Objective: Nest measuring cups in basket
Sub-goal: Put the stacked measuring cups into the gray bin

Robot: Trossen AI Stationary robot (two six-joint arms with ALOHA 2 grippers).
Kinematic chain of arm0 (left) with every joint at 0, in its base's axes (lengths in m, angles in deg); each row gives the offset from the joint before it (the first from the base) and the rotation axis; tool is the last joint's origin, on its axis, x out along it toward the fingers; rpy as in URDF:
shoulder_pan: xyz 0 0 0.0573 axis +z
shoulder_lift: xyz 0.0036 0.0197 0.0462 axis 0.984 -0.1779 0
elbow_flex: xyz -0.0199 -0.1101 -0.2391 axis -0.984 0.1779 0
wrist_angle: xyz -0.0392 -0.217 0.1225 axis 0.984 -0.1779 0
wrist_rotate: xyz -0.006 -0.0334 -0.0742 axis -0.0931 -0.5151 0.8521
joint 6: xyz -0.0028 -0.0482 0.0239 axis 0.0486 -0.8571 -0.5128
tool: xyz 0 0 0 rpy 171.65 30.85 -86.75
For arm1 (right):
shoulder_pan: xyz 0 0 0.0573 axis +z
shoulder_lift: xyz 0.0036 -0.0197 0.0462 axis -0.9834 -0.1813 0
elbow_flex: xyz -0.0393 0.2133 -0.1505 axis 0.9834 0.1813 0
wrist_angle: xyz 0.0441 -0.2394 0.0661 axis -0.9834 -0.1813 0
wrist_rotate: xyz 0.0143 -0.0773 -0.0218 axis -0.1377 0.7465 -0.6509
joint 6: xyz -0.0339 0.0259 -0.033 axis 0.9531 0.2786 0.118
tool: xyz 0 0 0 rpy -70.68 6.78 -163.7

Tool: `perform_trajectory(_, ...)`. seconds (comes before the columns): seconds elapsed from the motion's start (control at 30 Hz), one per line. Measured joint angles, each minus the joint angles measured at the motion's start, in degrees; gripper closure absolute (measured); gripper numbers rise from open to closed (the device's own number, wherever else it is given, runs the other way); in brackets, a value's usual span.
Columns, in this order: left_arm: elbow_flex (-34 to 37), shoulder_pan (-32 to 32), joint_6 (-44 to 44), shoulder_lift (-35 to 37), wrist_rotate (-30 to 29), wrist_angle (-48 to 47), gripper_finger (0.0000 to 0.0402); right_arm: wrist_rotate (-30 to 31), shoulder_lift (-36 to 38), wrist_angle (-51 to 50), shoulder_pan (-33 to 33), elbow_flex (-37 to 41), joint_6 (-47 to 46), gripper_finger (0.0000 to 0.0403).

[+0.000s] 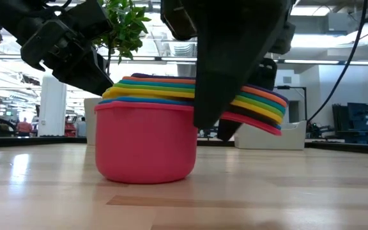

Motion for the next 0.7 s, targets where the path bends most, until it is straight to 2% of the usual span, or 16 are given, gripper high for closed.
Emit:
perform_trajectory(0.13,0.0,0.0,-0.1,0.0,0.0,0.0,0.0310,0.0,0.2,-0.7,0.0,0.0,0.2,0.0046)
perform_trajectory(0.4,0.0,0.0,-0.2,0.0,0.0,0.0,0.0310,0.0,0.2,-2.0,-0.3,0.0,0.9,0.0121)
perform_trajectory(0.7,0.0,0.0,-0.2,0.0,0.0,0.0,0.0310,0.0,0.2,-2.0,-0.3,0.0,1.0,0.0169)
